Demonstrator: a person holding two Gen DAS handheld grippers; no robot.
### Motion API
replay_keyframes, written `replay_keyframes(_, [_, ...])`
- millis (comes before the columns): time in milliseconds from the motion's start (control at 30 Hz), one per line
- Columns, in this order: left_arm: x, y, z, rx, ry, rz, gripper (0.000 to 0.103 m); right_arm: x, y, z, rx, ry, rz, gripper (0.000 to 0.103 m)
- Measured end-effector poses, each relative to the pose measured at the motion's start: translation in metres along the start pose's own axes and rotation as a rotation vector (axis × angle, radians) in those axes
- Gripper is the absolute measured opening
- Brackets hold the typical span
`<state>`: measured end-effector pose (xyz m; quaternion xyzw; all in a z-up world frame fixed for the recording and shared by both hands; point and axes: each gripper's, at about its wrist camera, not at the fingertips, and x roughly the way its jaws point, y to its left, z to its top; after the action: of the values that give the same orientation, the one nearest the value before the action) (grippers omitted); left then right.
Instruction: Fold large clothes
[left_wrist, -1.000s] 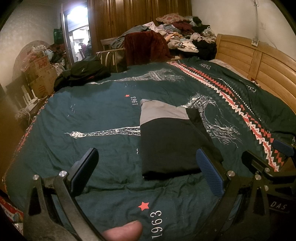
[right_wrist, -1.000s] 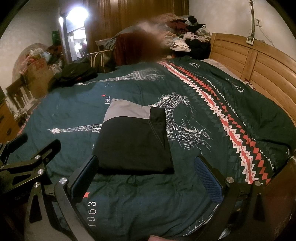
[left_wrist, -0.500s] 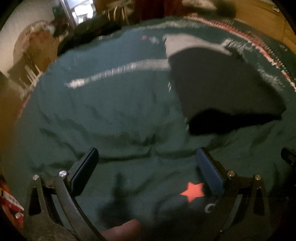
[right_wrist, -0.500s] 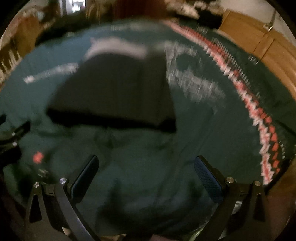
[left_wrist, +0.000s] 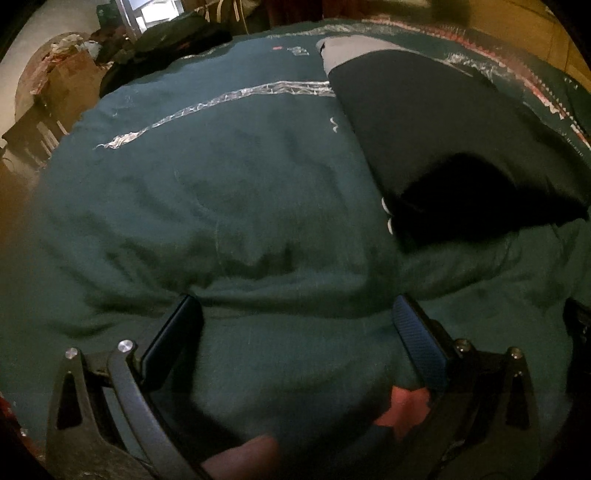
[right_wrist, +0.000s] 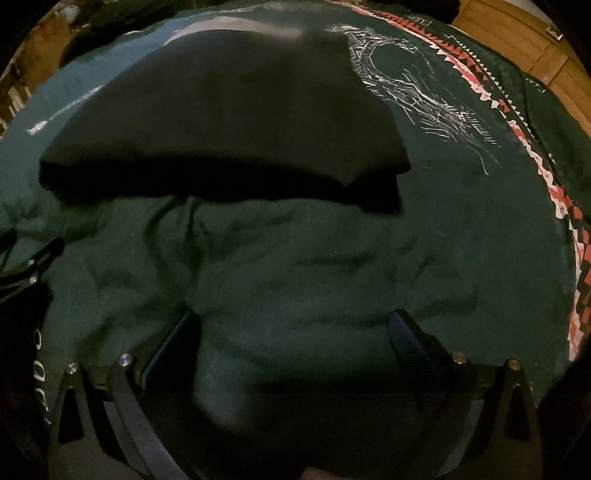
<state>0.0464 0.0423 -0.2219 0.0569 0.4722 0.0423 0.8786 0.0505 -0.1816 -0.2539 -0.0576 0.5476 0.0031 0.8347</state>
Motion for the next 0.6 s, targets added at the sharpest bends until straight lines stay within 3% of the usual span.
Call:
replay_keyframes(133, [0.001,-0.002,-0.003,-0.003,-0.023,0.002,0.103,0.000,0.002,-0.008,0.006,-0.054,0.002,0.103])
replay_keyframes(367, [0.003,-0.003,-0.001,-0.007,-0.029,-0.003,0.103,0.000,0.001,-0.007,0.024,-0.057,0.023,0.103])
replay_keyframes(467, [0.000,-0.002,0.014,-0.004,0.017,-0.026,0.103,-0.003,0.004,-0.002,0.012,-0.038,0.013,0.103])
replay_keyframes(533, [-0.012,-0.004,0.026,0.012,-0.010,-0.016,0.103,-0.011,0.005,0.005,-0.008,-0.038,-0.004,0.103])
replay_keyframes(600, [-0.033,-0.007,0.040,0.015,-0.048,-0.001,0.103,-0.038,0.007,0.015,-0.017,-0.113,-0.028,0.103])
